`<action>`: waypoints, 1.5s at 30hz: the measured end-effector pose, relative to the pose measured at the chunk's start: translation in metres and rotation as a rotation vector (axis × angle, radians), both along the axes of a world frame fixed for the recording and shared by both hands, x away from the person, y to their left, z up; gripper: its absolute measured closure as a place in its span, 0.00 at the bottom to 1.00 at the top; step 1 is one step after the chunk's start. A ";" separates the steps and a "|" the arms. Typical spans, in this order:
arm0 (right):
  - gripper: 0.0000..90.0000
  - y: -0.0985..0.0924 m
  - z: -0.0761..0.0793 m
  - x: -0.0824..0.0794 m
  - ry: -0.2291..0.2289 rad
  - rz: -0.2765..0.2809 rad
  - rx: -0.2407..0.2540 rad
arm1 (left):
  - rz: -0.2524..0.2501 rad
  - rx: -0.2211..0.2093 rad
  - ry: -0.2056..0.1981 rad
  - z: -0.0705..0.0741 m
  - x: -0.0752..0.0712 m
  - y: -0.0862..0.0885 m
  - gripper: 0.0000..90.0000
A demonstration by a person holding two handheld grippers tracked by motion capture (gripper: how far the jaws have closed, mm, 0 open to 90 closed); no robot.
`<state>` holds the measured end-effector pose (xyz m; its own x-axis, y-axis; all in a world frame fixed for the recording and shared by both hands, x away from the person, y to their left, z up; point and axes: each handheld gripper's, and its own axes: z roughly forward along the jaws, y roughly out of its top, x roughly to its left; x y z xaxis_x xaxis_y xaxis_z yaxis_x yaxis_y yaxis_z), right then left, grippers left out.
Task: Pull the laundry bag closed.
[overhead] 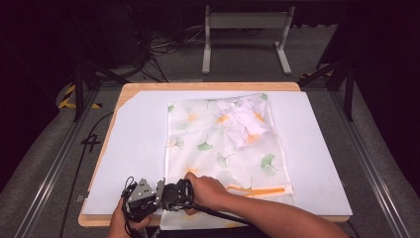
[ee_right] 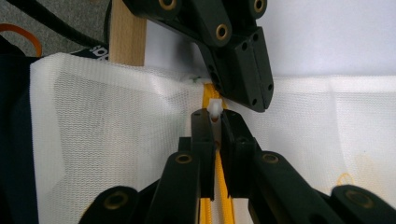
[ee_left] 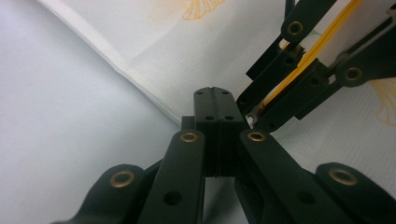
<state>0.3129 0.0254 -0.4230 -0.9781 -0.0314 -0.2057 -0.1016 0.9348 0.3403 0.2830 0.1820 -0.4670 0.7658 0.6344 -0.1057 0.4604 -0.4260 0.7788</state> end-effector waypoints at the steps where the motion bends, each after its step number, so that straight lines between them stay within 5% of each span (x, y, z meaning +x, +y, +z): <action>1: 0.94 0.000 0.001 0.000 0.004 -0.004 -0.006 | -0.001 -0.009 -0.005 -0.001 0.000 0.001 1.00; 15: 0.94 -0.002 0.001 0.002 0.036 -0.019 -0.006 | -0.026 -0.030 0.001 -0.003 0.003 0.005 1.00; 28: 0.94 -0.011 0.005 0.005 0.046 -0.021 -0.054 | -0.036 -0.034 0.000 -0.003 0.004 0.006 1.00; 36: 0.94 -0.036 0.008 0.007 0.046 -0.026 -0.052 | -0.045 -0.021 -0.009 -0.003 0.005 0.006 1.00; 45: 0.94 -0.063 0.011 0.007 0.048 -0.029 -0.022 | -0.050 0.042 -0.026 0.002 0.003 0.000 1.00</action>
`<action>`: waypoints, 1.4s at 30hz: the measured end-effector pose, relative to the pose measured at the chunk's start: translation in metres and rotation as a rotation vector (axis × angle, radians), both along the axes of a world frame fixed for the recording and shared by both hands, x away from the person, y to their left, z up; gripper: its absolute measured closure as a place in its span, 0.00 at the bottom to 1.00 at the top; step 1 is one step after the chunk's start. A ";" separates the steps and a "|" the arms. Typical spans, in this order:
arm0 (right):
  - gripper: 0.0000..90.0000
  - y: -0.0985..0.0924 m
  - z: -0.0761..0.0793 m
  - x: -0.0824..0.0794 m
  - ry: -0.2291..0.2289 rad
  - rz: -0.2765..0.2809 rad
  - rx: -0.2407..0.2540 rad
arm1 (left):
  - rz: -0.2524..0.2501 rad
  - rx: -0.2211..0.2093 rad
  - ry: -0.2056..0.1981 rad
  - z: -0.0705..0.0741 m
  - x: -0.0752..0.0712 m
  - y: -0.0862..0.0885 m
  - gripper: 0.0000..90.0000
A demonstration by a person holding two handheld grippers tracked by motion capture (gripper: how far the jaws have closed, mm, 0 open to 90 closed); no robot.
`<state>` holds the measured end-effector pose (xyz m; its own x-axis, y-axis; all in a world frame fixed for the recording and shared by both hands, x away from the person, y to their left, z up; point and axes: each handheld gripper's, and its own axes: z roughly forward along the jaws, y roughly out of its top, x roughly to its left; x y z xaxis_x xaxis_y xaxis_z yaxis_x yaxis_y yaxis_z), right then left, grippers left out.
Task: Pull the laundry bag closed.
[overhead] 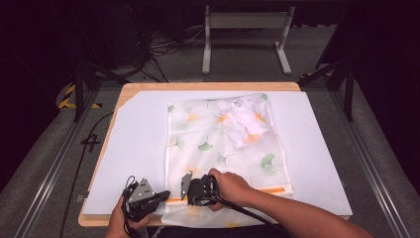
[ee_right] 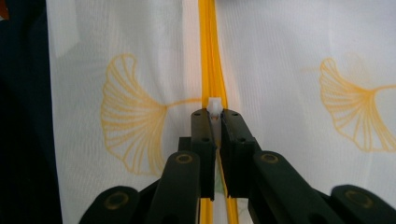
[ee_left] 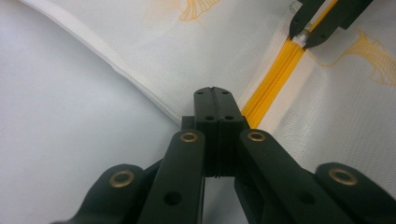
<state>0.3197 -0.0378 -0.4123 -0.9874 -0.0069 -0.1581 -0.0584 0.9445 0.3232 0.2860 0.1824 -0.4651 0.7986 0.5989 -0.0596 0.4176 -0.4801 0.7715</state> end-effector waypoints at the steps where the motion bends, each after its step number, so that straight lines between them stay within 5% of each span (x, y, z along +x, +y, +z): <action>1: 0.94 -0.003 0.000 0.000 0.001 0.000 0.000 | -0.002 0.001 0.001 0.000 0.000 0.000 1.00; 42: 0.93 -0.075 0.007 0.000 0.018 -0.079 -0.005 | -0.021 0.030 -0.007 0.002 0.001 -0.002 1.00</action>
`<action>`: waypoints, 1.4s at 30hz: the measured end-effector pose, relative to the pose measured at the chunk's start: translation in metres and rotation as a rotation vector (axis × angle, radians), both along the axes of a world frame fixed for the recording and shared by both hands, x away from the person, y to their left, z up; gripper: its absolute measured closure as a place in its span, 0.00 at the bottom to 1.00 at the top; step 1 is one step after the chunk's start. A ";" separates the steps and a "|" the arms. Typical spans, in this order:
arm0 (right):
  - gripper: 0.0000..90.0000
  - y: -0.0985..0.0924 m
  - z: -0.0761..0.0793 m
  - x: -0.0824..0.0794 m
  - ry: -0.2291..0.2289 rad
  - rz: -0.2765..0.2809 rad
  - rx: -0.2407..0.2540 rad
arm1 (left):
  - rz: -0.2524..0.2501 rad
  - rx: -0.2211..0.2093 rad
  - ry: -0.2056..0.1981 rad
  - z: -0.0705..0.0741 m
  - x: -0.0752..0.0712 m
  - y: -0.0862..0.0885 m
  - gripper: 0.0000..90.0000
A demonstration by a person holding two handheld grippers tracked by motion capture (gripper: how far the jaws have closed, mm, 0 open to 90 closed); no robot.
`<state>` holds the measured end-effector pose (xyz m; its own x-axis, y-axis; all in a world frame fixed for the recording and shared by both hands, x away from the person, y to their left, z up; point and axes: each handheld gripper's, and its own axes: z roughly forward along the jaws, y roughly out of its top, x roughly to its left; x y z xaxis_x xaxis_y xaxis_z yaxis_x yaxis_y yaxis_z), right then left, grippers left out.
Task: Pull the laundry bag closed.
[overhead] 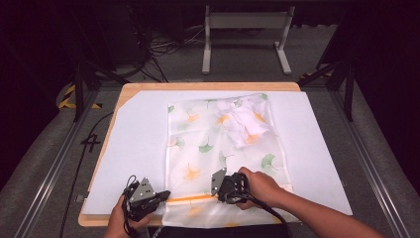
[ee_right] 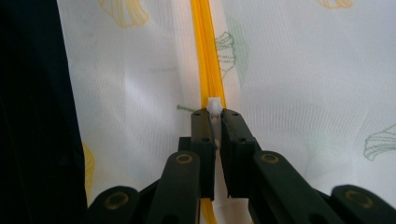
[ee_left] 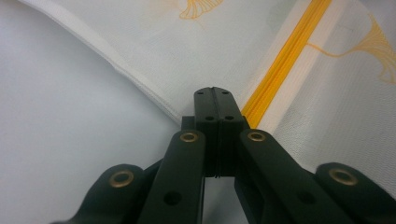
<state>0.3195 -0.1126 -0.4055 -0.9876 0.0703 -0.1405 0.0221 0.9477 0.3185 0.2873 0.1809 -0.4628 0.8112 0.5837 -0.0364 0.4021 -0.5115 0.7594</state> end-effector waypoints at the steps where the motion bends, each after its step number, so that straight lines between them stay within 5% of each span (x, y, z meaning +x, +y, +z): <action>1: 0.94 -0.001 0.000 0.000 -0.003 -0.002 -0.007 | 0.002 -0.002 0.000 0.000 0.000 0.000 1.00; 10: 0.94 -0.013 0.001 0.000 -0.011 -0.006 -0.032 | 0.001 0.002 -0.006 0.000 0.000 0.000 1.00; 42: 0.94 -0.102 0.010 0.000 -0.030 -0.135 -0.095 | -0.002 -0.006 -0.003 -0.001 0.001 0.001 1.00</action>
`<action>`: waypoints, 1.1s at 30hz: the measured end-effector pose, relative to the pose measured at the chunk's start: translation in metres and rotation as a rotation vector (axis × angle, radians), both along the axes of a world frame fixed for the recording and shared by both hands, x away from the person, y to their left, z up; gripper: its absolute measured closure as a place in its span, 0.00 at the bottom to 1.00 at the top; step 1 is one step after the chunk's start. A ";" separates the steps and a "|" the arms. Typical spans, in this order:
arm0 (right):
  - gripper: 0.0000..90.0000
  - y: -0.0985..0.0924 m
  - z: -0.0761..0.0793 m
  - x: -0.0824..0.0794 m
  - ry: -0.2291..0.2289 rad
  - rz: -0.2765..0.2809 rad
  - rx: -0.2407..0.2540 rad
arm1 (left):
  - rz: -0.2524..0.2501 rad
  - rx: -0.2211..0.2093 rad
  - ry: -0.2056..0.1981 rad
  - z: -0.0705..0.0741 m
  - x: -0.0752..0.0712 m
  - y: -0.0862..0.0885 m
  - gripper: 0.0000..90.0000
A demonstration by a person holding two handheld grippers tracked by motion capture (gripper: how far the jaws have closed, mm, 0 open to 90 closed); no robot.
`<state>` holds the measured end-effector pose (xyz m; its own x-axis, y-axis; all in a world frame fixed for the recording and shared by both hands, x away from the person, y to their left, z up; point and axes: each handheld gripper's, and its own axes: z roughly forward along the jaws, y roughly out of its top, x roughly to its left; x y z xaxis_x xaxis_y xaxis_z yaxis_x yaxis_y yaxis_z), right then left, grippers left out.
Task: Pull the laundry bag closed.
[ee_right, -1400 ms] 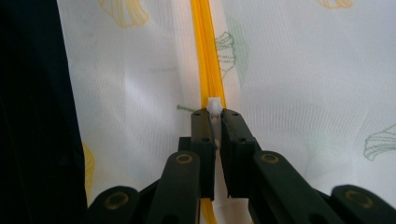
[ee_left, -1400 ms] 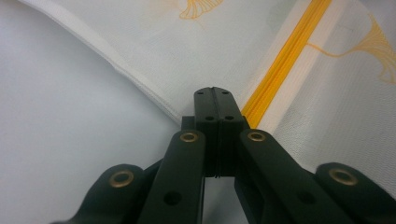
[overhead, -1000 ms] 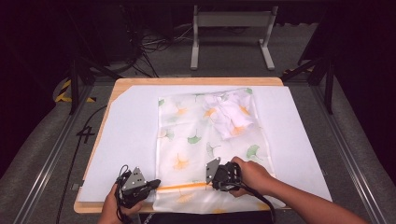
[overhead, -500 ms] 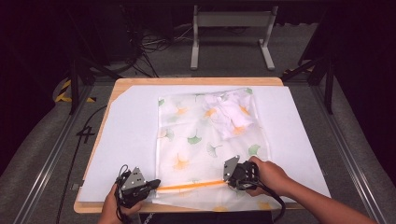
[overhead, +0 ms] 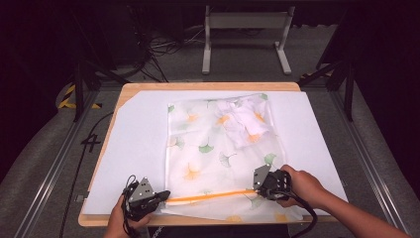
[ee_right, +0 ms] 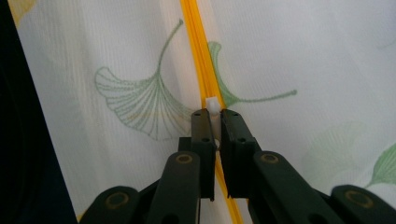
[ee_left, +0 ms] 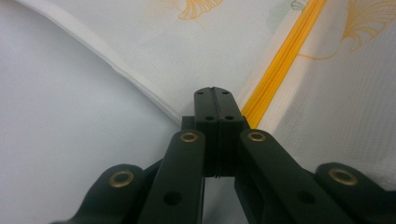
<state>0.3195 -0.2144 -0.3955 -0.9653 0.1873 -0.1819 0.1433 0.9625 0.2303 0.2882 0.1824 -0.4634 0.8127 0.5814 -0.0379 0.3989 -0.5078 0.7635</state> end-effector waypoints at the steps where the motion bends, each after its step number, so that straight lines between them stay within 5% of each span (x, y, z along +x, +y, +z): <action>1: 0.94 -0.002 0.000 0.000 0.000 0.004 0.010 | -0.002 0.001 -0.001 0.000 0.000 0.000 1.00; 33: 0.94 -0.060 0.008 -0.004 0.000 -0.109 0.006 | -0.003 -0.001 0.000 0.000 0.000 0.000 1.00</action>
